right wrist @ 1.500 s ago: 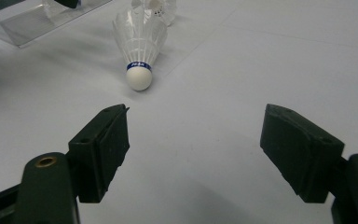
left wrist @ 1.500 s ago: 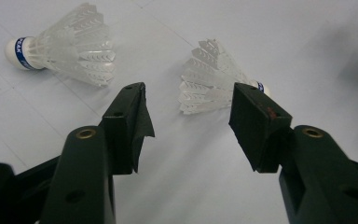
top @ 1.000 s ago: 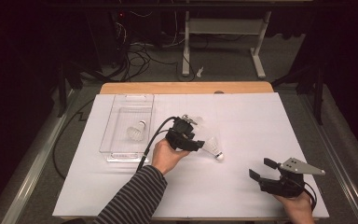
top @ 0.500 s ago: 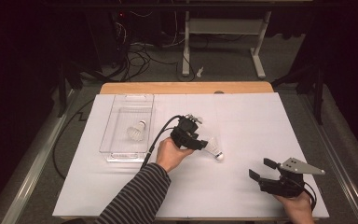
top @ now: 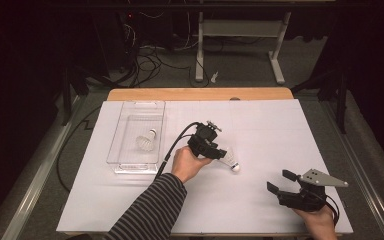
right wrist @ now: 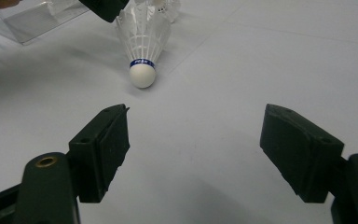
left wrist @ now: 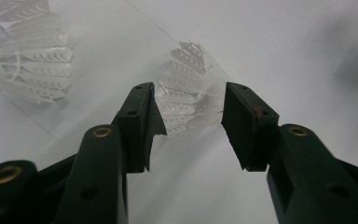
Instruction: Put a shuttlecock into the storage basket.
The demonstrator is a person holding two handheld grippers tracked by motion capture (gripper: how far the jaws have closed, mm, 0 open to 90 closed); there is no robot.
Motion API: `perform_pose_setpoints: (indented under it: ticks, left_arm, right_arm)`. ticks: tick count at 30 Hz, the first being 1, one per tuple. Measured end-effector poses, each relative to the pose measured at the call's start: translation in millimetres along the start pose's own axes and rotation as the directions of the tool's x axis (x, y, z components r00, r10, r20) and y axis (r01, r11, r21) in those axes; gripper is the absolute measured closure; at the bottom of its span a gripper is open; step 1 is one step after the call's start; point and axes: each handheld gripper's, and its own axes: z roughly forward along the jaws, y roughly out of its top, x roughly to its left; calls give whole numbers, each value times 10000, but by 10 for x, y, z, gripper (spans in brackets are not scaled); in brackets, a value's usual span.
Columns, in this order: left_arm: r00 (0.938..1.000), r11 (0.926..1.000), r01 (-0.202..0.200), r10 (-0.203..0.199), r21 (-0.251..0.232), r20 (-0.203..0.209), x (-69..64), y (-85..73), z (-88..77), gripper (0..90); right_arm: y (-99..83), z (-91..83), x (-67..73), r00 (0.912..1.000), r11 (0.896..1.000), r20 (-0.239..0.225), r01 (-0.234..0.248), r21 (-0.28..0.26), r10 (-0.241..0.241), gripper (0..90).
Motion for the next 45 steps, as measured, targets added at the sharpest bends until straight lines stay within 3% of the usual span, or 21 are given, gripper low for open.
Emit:
perform_pose_setpoints:
  ticks: [9,25,45]
  left_arm:
    - [9999,9999,104,-105,118,74,18,-1,24,603]
    - [9999,9990,-108,104,436,98,12,-44,62,716]
    - [9996,9986,-270,265,460,114,4,-62,56,863]
  right_arm:
    - [0,6,3,10000,10000,-22,-11,32,11,243]
    - [-1,11,3,10000,10000,-48,14,64,-13,242]
    - [-2,15,4,10000,9999,-75,32,108,-32,243]
